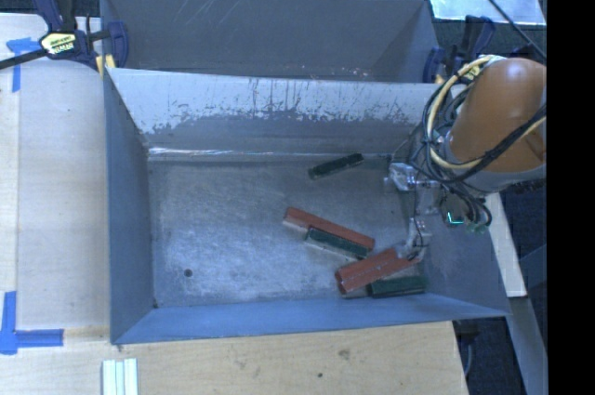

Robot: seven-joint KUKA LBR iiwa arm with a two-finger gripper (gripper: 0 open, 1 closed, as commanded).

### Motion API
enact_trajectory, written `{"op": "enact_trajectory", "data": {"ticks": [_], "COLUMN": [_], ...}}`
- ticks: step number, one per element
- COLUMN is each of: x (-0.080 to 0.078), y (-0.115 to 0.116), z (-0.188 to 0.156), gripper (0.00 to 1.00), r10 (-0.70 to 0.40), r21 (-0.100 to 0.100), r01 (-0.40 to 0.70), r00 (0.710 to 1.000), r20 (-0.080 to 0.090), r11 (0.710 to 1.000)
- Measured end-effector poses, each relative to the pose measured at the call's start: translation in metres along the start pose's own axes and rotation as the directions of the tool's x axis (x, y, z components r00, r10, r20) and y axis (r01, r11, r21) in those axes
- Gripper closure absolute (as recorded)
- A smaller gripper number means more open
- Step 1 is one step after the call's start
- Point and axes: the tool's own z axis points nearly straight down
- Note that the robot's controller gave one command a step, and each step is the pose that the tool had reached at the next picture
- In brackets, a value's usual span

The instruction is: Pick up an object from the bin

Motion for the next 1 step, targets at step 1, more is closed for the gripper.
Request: {"op": "enact_trajectory", "data": {"ticks": [1], "x": [-0.0265], "y": [0.0070], "z": [0.0351], "gripper": [0.00], "r10": [-0.060], "r21": [0.001], "r01": [0.060], "r00": [0.998], "r20": [0.009], "r11": [0.998]}}
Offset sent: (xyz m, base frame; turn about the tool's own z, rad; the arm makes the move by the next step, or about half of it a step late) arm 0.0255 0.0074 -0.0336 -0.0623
